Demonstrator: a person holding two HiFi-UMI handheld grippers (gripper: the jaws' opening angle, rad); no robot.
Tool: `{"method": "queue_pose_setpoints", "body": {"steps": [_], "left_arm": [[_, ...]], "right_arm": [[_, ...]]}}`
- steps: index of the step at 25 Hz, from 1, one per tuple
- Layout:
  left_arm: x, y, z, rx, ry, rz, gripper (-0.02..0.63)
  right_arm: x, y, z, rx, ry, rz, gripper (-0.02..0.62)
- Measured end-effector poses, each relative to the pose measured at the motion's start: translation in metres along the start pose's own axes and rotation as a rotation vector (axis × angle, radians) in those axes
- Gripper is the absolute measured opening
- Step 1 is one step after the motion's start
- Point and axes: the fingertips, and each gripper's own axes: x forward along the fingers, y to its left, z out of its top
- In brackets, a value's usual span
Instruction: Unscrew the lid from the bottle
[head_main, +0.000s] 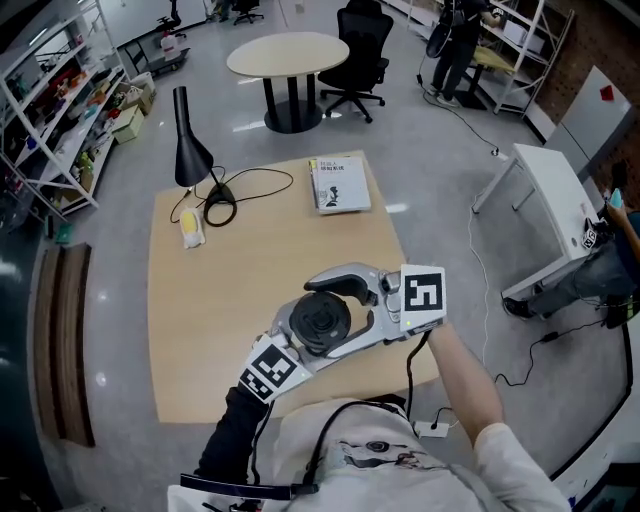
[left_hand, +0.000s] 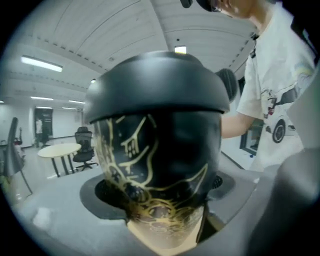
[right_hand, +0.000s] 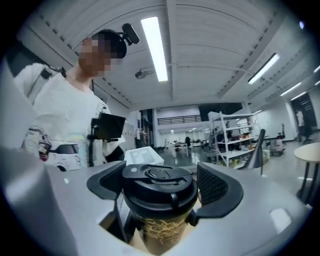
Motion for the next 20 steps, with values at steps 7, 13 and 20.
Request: {"method": "queue_pose_setpoints", "body": {"steps": [7,13,20], "left_arm": [[-0.006,-0.045,0.018,0.029,-0.044,-0.261,0.423],[-0.011,-0.049,0.01,0.02,-0.029,-0.248,0.423],[-0.032,0.019,-0.017,-0.213,-0.071,0.188,0.423]], "right_arm": [[-0.004,0.031,0.02,0.068,-0.054,0.266,0.446],[-0.008,0.025,0.042,0.093,-0.202,0.19,0.445],[-0.058,-0.031,0.031,0.018,-0.159,-0.503,0.443]]}}
